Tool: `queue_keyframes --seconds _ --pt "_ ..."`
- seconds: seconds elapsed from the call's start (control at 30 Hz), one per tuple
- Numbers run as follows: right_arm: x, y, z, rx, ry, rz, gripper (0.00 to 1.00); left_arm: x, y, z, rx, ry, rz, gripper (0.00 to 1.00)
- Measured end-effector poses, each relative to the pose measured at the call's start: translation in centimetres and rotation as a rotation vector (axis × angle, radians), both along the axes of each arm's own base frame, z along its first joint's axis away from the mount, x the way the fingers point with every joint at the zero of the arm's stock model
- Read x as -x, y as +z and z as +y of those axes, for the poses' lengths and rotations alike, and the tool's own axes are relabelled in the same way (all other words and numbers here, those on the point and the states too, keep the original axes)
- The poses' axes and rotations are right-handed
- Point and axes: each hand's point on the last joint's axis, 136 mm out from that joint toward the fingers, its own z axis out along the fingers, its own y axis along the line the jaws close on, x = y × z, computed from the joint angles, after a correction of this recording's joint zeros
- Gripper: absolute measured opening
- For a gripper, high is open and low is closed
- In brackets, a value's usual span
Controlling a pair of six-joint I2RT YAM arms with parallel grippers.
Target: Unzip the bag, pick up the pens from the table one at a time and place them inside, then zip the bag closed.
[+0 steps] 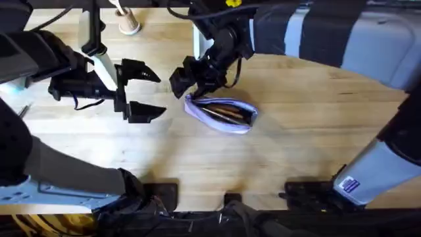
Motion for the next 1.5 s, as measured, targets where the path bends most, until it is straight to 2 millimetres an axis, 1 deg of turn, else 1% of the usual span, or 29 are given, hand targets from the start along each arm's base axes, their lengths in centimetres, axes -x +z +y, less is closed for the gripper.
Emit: queue_keyframes --seconds 0.27,0.43,0.5,0.73,1.03,1.13,1.23,1.33,1.4,1.5 --pt "-0.1 0.1 0.1 -0.004 0.0 -0.005 0.386 0.0 0.0 0.0 0.0 0.0 0.001 0.993" --pt "-0.1 0.0 0.0 -0.001 -0.001 -0.006 0.284 0.0 0.0 0.0 0.0 0.0 0.001 0.993" --pt "-0.2 0.0 0.0 -0.001 -0.002 -0.007 0.241 0.0 0.0 0.0 0.0 0.0 0.0 0.993" --pt "-0.2 0.0 0.0 -0.001 -0.003 -0.006 0.043 0.0 0.0 0.0 0.0 0.0 0.001 0.993" --pt "-0.2 0.1 0.0 -0.006 0.073 -0.059 0.034 0.0 0.0 0.0 -0.001 0.0 -0.002 0.993" --pt "-0.2 0.4 0.0 -0.012 0.109 -0.091 0.034 -0.1 0.0 0.1 -0.004 0.0 -0.009 0.993" --pt "-0.2 1.6 0.1 -0.03 0.136 -0.132 0.034 -0.2 -0.1 0.1 -0.005 0.0 -0.01 0.993" --pt "-0.1 3.5 0.0 -0.056 0.152 -0.178 0.034 -0.2 0.0 0.0 0.001 0.001 -0.011 0.993" --pt "0.0 4.3 0.0 -0.065 0.158 -0.197 0.034 -0.2 0.4 -0.2 0.023 0.007 -0.008 0.993" --pt "0.2 4.9 -0.2 -0.071 0.164 -0.21 0.034 -0.3 0.8 -0.6 0.051 0.009 -0.019 0.993"
